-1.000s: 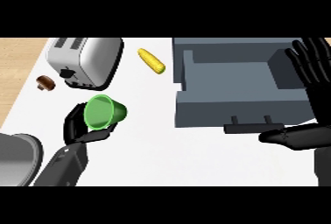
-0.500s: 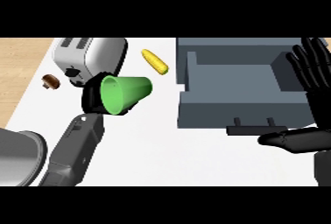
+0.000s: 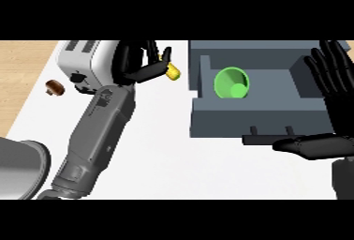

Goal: Pick up the cup, place it into the drawer and close the drawer

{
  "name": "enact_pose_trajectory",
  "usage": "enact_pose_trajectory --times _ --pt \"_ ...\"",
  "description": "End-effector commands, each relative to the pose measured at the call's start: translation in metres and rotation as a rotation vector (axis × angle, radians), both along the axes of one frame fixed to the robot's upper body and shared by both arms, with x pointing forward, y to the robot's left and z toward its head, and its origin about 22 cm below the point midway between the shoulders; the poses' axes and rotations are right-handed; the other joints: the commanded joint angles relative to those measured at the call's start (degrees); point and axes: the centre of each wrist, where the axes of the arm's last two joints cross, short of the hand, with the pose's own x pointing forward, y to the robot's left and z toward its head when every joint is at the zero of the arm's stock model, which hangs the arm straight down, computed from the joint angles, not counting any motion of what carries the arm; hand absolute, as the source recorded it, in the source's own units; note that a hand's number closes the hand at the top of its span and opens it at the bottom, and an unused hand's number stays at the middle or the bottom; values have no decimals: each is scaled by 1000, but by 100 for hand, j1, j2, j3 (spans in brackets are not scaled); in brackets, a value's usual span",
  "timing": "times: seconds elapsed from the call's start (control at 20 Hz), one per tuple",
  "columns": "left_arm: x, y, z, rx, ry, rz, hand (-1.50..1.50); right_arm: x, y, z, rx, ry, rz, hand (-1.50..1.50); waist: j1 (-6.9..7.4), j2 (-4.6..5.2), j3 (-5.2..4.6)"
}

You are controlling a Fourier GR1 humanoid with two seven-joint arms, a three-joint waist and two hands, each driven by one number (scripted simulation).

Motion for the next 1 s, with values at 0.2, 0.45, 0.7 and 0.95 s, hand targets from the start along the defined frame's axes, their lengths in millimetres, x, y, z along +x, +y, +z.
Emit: enact_pose_trajectory --times 0.2,0.45,0.7,0.95 --pt "11 -64 74 77 21 8 150 1 -7 -15 1 -4 3 -150 -170 66 -1" --pt "20 -92 110 165 151 43 150 9 2 7 -7 -21 17 -150 -211 83 -1" --pt "23 -105 99 240 226 105 150 22 9 9 18 -41 53 -150 -522 174 5" --pt "23 -102 70 357 307 83 150 8 25 3 12 -37 88 -150 -699 178 6"
